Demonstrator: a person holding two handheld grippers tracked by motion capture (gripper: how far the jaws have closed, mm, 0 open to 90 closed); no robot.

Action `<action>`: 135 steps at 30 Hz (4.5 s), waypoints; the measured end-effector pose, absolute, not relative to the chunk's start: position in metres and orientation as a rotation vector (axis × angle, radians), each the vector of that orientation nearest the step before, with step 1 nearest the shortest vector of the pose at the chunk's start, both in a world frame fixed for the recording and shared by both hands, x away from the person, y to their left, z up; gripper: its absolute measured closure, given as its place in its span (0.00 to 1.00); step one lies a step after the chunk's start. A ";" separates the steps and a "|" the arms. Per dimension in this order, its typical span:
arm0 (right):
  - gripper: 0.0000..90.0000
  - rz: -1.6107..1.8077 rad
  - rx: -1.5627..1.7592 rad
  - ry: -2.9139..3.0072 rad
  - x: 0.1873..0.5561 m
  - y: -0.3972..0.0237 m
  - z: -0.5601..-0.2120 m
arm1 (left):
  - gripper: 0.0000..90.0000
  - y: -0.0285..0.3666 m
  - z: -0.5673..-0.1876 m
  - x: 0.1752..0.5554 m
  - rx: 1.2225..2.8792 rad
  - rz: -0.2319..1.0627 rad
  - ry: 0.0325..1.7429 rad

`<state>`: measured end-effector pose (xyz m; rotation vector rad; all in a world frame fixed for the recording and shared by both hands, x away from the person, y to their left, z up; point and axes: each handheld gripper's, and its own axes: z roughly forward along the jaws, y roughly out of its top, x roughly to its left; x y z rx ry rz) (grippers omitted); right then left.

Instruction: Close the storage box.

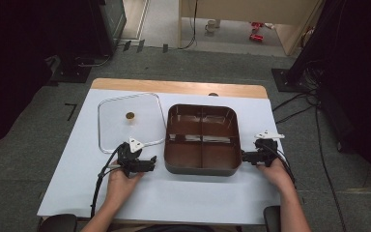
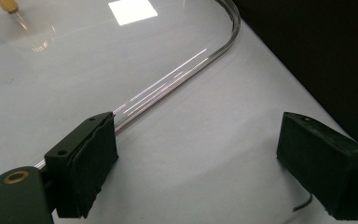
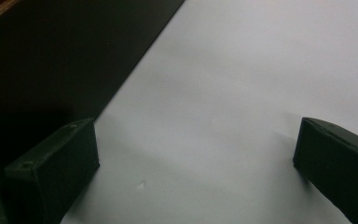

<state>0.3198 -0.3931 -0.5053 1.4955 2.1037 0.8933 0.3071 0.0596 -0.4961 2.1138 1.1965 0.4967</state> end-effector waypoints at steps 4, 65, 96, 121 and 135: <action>0.00 0.894 1.496 2.103 0.320 -0.393 -0.505 | 0.13 0.060 -0.495 0.308 2.124 0.485 1.199; 0.00 0.886 1.494 2.104 0.320 -0.393 -0.505 | 0.22 0.099 -0.434 0.376 2.222 0.310 0.976; 0.00 0.887 1.495 2.104 0.320 -0.393 -0.505 | 0.26 0.108 -0.431 0.433 2.179 0.264 1.009; 0.00 0.889 1.494 2.102 0.320 -0.392 -0.505 | 0.47 0.133 -0.469 0.464 2.188 0.333 1.146; 0.00 0.889 1.493 2.102 0.320 -0.392 -0.505 | 0.66 0.130 -0.470 0.462 2.217 0.356 1.121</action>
